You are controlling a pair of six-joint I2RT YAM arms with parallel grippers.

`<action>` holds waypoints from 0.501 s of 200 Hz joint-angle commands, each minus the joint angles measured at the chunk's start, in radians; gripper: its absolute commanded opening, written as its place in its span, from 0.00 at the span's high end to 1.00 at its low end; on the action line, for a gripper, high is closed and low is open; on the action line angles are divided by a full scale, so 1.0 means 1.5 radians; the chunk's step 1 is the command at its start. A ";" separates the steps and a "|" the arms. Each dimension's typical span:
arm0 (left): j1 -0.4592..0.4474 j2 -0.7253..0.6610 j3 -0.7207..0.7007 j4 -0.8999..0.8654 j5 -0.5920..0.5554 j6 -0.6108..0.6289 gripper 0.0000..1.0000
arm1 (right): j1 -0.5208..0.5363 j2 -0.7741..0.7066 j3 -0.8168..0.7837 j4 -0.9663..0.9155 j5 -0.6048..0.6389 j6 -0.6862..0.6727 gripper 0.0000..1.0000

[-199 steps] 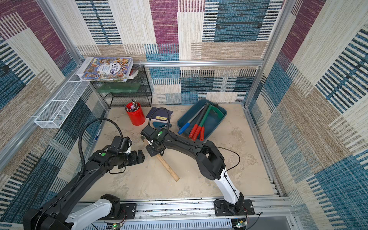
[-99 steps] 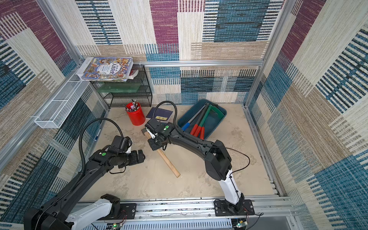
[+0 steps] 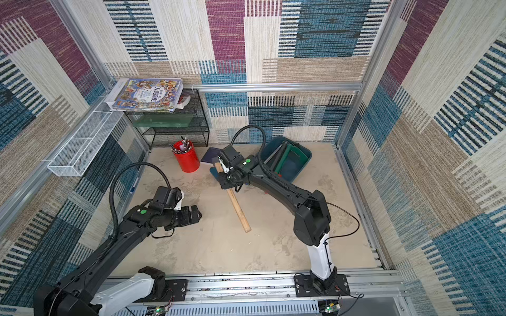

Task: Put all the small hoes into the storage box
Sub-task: Place the hoe in the storage box.

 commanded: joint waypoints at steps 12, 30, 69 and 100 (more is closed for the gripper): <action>0.001 0.006 0.010 0.037 0.051 0.020 0.00 | -0.039 -0.028 -0.015 0.039 0.002 0.027 1.00; 0.000 0.017 0.023 0.046 0.077 0.030 0.01 | -0.068 -0.038 -0.027 0.050 -0.008 0.039 1.00; 0.000 0.036 0.045 0.070 0.112 0.040 0.01 | -0.130 -0.053 -0.057 0.081 -0.035 0.064 1.00; -0.003 0.044 0.049 0.099 0.145 0.037 0.01 | -0.170 -0.060 -0.078 0.107 -0.057 0.089 1.00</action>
